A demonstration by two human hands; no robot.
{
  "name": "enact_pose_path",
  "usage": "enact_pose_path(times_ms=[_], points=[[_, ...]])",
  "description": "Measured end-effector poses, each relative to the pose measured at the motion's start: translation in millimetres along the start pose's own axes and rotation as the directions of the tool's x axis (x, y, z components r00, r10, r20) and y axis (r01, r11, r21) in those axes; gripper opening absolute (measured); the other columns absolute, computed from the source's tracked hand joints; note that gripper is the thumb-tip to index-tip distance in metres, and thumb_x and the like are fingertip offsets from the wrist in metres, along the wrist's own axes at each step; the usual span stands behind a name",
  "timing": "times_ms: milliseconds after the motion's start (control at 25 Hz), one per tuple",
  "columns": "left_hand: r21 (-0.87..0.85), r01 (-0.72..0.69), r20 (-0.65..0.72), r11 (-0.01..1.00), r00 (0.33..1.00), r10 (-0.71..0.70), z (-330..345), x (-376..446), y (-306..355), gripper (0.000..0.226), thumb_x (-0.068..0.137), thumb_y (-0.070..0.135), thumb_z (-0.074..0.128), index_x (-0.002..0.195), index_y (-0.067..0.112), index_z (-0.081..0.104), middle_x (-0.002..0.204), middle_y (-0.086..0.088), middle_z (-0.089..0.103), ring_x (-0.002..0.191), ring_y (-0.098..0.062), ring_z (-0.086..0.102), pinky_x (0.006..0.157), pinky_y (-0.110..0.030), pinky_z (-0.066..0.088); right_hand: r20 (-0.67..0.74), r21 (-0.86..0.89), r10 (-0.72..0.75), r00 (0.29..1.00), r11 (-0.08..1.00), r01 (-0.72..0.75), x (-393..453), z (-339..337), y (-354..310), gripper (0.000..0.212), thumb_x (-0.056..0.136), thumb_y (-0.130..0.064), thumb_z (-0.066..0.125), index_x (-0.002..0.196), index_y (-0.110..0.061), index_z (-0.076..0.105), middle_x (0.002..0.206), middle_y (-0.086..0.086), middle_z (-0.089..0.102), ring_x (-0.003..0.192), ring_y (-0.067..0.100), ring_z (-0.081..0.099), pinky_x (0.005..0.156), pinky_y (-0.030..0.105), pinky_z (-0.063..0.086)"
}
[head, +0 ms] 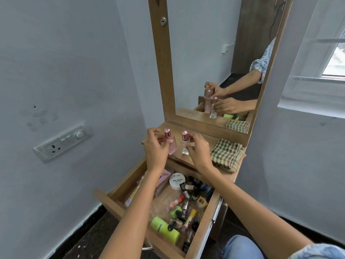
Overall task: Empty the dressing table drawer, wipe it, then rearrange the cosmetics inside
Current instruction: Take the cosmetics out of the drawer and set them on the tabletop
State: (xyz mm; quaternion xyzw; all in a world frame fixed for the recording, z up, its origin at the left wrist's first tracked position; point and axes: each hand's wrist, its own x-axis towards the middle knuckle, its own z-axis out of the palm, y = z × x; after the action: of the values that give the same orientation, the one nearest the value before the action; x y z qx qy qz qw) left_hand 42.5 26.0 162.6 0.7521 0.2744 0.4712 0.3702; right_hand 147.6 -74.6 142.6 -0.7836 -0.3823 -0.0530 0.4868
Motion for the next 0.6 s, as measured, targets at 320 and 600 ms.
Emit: enact_pose_path(times_ms=[320, 600], points=[[0.008, 0.048, 0.012, 0.999, 0.999, -0.048, 32, 20, -18, 0.040, 0.076, 0.012, 0.078, 0.101, 0.020, 0.047, 0.089, 0.000, 0.066, 0.081, -0.010, 0.065, 0.073, -0.020, 0.052, 0.063, -0.051, 0.071, 0.996, 0.996, -0.068, 13, 16, 12, 0.025, 0.084, 0.000, 0.064, 0.109, -0.002, 0.057, 0.110, 0.011, 0.056, 0.097, 0.025, 0.057, 0.080, 0.031, 0.047], [0.084, 0.067, 0.009, 0.994, 0.998, -0.068, 46, 34, -17, 0.013, 0.081, 0.015, 0.073, 0.087, 0.019, 0.062, 0.080, 0.009, 0.062, 0.074, -0.004, 0.058, 0.065, -0.009, 0.041, 0.095, 0.013, 0.178, 0.979, 0.984, -0.180, 37, 24, 12, 0.028, 0.087, -0.006, 0.063, 0.114, -0.004, 0.056, 0.115, 0.011, 0.054, 0.102, 0.024, 0.055, 0.083, 0.030, 0.044]])
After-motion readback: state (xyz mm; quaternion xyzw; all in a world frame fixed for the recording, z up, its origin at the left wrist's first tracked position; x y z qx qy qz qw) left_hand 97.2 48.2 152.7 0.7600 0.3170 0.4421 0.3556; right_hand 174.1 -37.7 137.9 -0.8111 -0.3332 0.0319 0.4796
